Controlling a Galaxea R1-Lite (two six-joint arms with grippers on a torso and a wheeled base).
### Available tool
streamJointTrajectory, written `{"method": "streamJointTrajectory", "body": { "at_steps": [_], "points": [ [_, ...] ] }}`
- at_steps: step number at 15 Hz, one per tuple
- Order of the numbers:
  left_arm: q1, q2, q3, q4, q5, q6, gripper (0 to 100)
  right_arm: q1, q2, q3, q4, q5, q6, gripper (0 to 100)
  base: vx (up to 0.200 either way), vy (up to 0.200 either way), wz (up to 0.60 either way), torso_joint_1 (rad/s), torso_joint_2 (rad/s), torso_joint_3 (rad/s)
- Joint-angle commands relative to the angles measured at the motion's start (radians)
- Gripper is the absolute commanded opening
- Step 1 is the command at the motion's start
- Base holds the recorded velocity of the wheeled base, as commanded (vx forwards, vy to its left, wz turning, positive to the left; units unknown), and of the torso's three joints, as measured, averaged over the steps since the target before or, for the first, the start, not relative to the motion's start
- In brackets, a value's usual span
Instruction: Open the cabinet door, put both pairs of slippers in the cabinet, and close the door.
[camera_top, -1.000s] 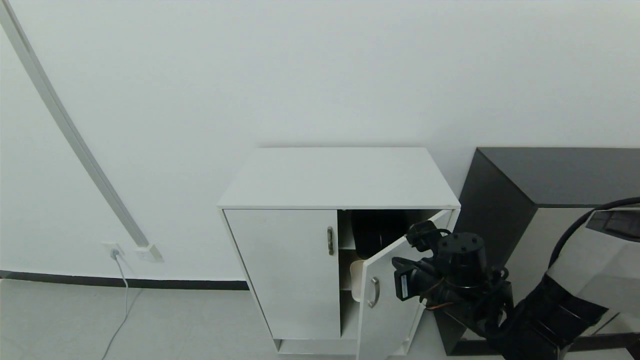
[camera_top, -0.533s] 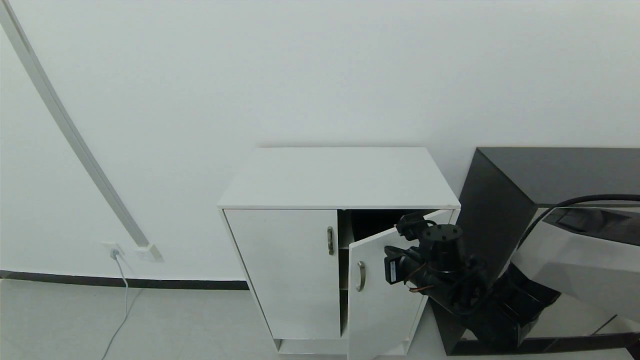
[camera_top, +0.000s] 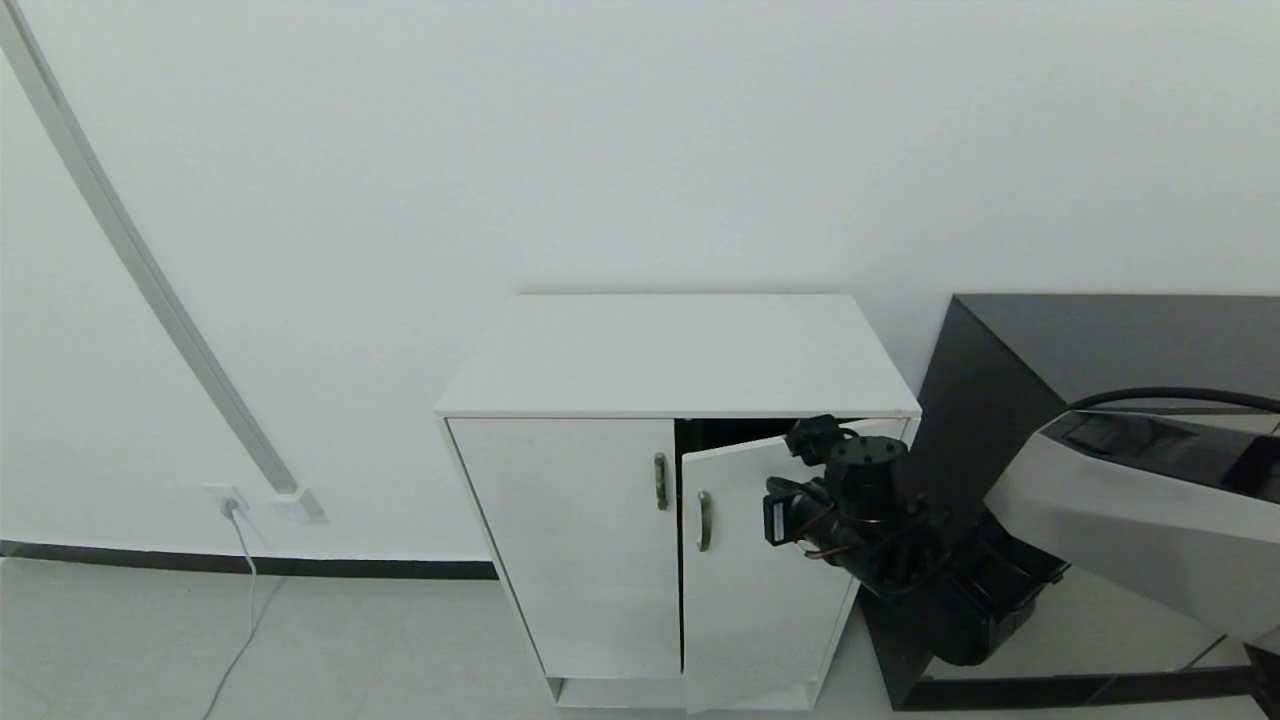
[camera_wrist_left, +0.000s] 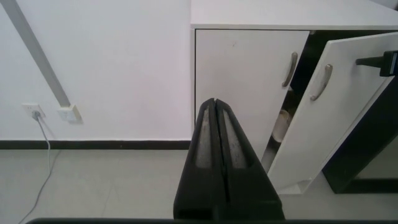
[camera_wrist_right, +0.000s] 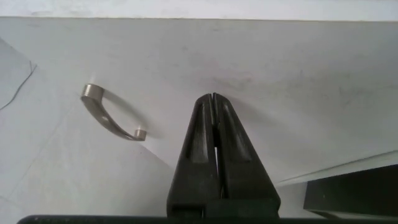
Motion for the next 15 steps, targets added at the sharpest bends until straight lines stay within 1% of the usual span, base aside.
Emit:
{"method": "streamJointTrajectory", "body": {
  "at_steps": [1, 10, 13, 15],
  "points": [
    [0.001, 0.001, 0.000, 0.001, 0.000, -0.001, 0, -0.005, 0.017, -0.042, 0.014, 0.000, -0.001, 0, 0.000, 0.000, 0.00, 0.000, 0.00, 0.000],
    [0.001, 0.001, 0.000, 0.001, 0.000, 0.001, 0, -0.011, 0.043, -0.104, 0.017, 0.000, -0.007, 0, 0.000, 0.000, 0.00, 0.000, 0.00, 0.000],
    [0.001, 0.001, 0.000, 0.001, 0.000, 0.001, 0, -0.013, 0.043, -0.132, 0.056, 0.000, -0.007, 0, 0.000, 0.000, 0.00, 0.000, 0.00, 0.000],
    [0.001, 0.001, 0.000, 0.001, 0.000, -0.001, 0, -0.019, 0.050, -0.149, 0.057, 0.000, -0.008, 0, 0.000, 0.000, 0.00, 0.000, 0.00, 0.000]
  ]
}}
